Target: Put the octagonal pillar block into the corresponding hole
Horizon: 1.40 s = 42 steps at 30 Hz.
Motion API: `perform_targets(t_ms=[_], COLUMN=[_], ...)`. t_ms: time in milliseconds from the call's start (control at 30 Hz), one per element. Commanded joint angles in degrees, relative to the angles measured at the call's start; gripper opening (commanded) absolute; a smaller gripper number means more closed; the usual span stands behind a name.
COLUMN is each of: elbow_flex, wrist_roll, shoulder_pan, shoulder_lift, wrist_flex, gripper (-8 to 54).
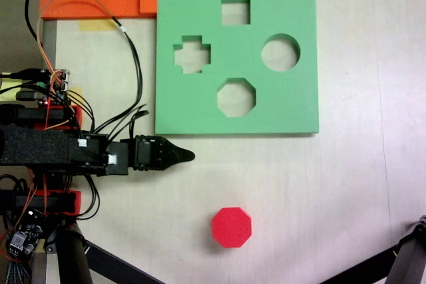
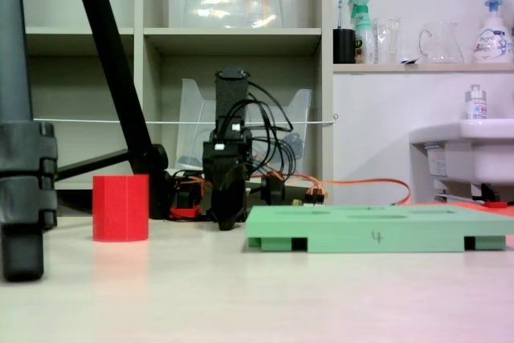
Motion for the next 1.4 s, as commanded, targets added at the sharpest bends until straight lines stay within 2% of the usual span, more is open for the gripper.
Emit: perform_targets(t_ms=[0, 300, 333, 433, 467, 633, 700, 767, 867, 1100, 1200, 1300, 1367], elbow_flex=[4.04, 4.04, 3.96, 2.99, 2.20, -6.68, -16.88, -29.00, -38.85, -54.40, -68.99, -84.46, -87.71], wrist_roll=[0.70, 1.49, 5.54, 37.53, 43.15, 64.86, 71.72, 76.29, 79.19, 78.84, 74.88, 71.37, 70.58], shoulder_pan=[-0.79, -0.09, 0.44, 2.29, 2.90, 3.52, 4.22, 5.27, 6.33, 10.81, 14.41, 16.61, 17.75], shoulder_lift=[4.04, 4.04, 4.04, 4.04, 4.04, 4.04, 4.04, 3.96, 3.87, 2.11, -8.00, -21.36, -25.75], wrist_flex=[1.49, 1.58, 1.58, -1.93, -2.46, 8.09, 24.08, 41.31, 51.15, 60.73, 74.53, 90.18, 90.35], gripper=[33.8, 33.8, 34.3, 33.0, 31.6, 29.8, 29.7, 26.5, 23.5, 23.4, 23.6, 32.2, 37.4])
